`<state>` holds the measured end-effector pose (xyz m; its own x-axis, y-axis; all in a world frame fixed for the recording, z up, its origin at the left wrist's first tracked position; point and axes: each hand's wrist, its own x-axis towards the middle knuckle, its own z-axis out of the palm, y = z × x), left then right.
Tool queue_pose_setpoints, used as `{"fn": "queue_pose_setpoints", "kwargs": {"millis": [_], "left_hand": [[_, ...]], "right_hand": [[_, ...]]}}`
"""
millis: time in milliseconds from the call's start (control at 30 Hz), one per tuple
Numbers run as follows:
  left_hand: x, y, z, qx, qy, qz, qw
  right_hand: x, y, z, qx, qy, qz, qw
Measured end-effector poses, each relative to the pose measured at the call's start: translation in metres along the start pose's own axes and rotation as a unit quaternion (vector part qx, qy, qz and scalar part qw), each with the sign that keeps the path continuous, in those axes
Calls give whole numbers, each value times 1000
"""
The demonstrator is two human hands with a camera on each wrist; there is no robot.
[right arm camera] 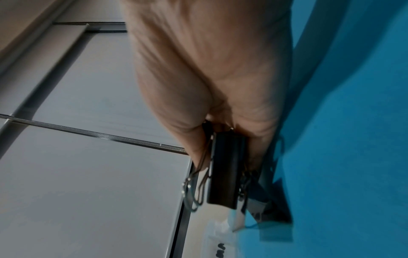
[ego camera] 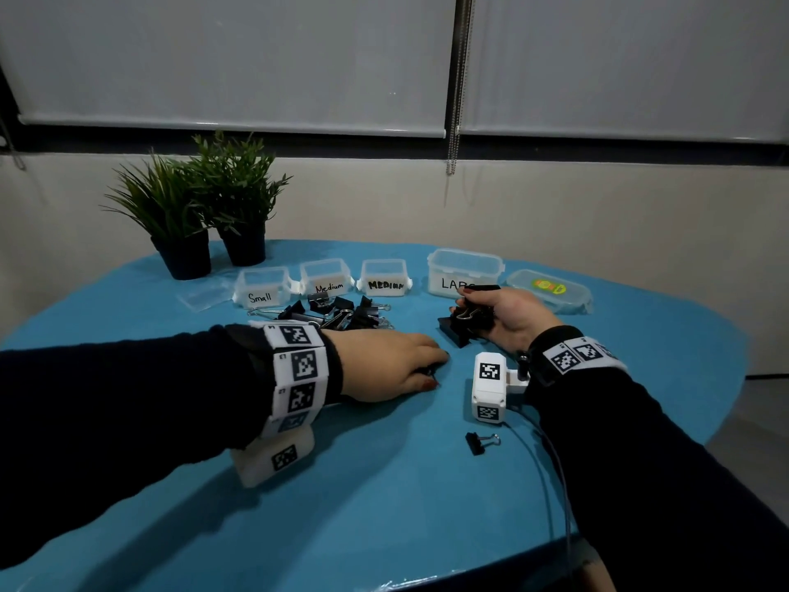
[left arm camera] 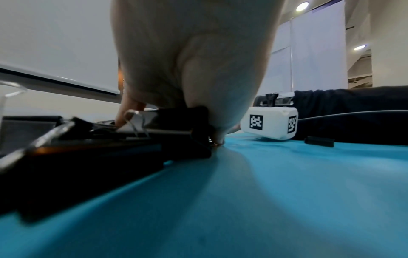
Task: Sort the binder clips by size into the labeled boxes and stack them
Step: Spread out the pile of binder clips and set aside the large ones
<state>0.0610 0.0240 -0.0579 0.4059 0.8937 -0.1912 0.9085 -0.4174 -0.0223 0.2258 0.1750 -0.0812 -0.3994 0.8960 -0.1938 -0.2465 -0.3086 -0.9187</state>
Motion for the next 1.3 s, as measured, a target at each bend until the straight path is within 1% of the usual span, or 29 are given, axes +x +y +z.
{"fn": "queue_pose_setpoints", "kwargs": {"millis": [100,133,167,200,233,267,300,333,367,433,500,600,667,767,867,1033,1100,1167,1200,1267,1300], "left_hand": [[0,-8,-1,47,-25,-86,995],[0,-9,-4,73,-21,-107,991],[-1,-8,-7,91,-4,-117,989],[-2,-6,-11,92,28,-110,989],[-4,-2,-16,71,62,-87,992],[-5,3,-20,35,80,-59,994],[-7,9,-24,6,75,-38,996],[-8,15,-26,-7,50,-28,998],[-8,21,-25,-7,11,-36,999],[-5,34,-18,1,-69,-85,994],[1,47,-10,-2,-112,-125,986],[14,54,0,15,-131,-141,981],[17,52,1,28,-148,-140,979],[14,45,-4,34,-172,-131,976],[9,35,-11,19,-180,-131,975],[3,14,-17,6,-169,-134,977],[3,5,-19,7,-148,-131,980],[2,-3,-24,3,-100,-136,986],[1,-7,-28,-17,-68,-146,987],[-3,-19,-37,-93,13,-179,979],[-6,-27,-41,-137,57,-199,969]], "right_hand": [[0,-3,-5,5,6,-8,1000],[0,-4,-5,5,6,-10,1000],[0,-4,-6,2,5,-13,1000],[0,-5,-6,-1,2,-16,1000],[-1,-5,-6,-4,-1,-20,1000],[-1,-4,-5,-5,-3,-23,1000],[-2,-4,-4,-6,-3,-27,1000],[-2,-4,-4,-5,0,-30,1000],[-3,-3,-3,-5,3,-34,999],[-3,-3,-3,-4,5,-40,999],[-2,-2,-3,-4,9,-39,999],[-2,-2,-4,-5,7,-37,999],[-2,-2,-6,-5,8,-42,999],[3,-2,-7,-16,24,-51,998],[8,-1,-6,-43,40,-53,997],[6,2,-3,-121,34,-71,990],[7,3,-4,-169,41,-84,981],[7,4,-2,-210,46,-96,972],[7,4,0,-229,48,-103,967],[8,6,2,-262,53,-113,957],[8,6,4,-270,55,-116,954]]}}
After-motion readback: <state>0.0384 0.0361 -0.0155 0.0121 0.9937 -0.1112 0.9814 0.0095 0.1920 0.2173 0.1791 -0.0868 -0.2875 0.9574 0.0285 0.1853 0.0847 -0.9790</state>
